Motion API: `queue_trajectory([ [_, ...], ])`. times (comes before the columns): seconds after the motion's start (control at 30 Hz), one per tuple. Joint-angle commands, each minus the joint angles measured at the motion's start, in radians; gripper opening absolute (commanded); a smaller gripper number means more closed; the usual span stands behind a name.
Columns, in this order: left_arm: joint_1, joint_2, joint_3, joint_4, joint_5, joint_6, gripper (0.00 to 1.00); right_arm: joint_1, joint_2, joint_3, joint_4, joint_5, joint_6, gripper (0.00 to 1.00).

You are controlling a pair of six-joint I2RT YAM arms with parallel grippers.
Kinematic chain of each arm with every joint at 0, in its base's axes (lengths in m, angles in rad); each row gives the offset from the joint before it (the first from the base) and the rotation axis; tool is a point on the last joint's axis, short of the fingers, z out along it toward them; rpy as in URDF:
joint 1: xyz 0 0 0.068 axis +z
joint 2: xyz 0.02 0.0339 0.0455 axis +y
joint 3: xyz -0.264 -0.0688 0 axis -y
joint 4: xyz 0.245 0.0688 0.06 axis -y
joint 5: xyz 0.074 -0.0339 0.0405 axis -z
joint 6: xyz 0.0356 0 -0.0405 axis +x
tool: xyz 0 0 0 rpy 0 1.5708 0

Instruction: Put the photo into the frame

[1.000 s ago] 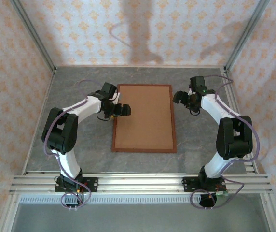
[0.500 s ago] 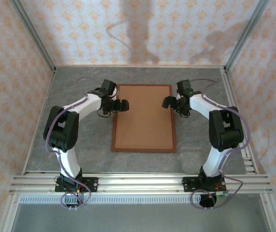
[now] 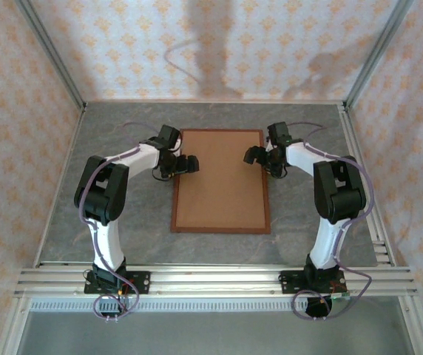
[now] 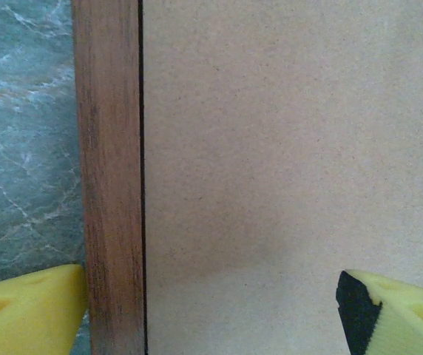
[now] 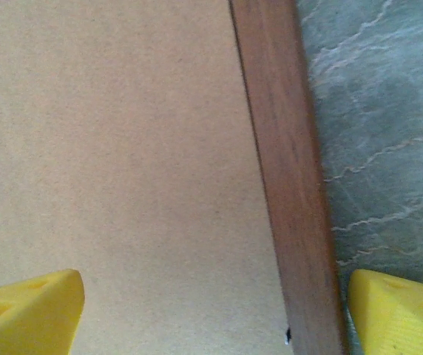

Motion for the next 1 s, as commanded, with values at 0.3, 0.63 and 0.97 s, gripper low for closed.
queue_trajectory([
  [0.3,-0.011,-0.196,-0.119,0.026,0.006,-0.029,0.86,0.005,-0.056,0.003,-0.064,0.1,-0.043,0.91],
  [0.63,0.099,0.029,0.187,-0.056,-0.121,0.02,0.78,0.006,-0.034,0.065,-0.095,0.141,-0.064,0.91],
  [0.97,0.125,0.313,0.566,-0.249,-0.17,0.126,0.61,0.006,-0.013,0.105,-0.123,0.148,-0.08,0.9],
])
